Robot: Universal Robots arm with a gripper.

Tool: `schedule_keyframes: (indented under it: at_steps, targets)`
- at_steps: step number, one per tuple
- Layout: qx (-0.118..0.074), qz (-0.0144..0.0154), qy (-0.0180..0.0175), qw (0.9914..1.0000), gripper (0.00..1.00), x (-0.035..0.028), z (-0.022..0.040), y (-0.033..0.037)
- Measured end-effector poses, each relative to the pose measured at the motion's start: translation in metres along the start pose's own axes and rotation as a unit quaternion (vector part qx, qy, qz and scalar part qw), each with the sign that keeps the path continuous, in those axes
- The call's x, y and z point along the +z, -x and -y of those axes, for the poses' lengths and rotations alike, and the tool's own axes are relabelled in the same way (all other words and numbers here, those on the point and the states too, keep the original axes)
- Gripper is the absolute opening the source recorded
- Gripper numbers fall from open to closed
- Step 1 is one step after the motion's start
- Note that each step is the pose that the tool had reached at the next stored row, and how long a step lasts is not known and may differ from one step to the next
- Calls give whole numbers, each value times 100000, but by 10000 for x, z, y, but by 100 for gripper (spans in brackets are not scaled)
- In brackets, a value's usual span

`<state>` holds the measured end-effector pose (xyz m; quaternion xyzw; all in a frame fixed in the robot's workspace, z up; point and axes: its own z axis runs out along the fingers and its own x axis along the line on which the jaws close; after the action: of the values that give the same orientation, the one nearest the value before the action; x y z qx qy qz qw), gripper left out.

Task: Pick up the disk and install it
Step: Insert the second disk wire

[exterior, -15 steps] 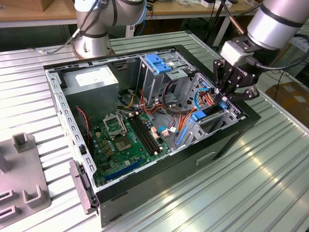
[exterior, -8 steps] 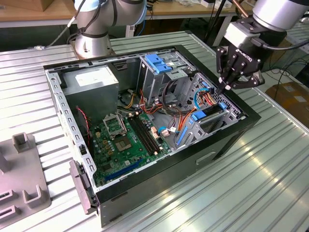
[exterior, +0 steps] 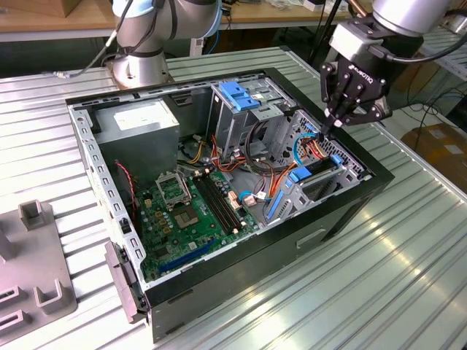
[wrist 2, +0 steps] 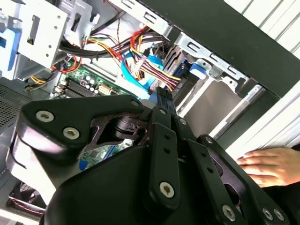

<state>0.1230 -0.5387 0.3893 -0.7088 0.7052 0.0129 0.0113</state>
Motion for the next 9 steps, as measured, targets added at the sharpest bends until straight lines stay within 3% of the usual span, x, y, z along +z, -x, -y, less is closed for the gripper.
schedule_keyframes:
  at_steps: [1, 4, 7, 8, 9]
  targets:
    - [-46, -40, 1, 100000, 11, 1, -9, 14]
    - [-377, -707, 19, 99997, 11, 3, -25, 47]
    - [-539, -2177, 31, 99975, 11, 5, -26, 116]
    - [-566, -2874, 37, 99957, 11, 5, -26, 146]
    - [-580, -3293, 39, 99944, 11, 6, -26, 162]
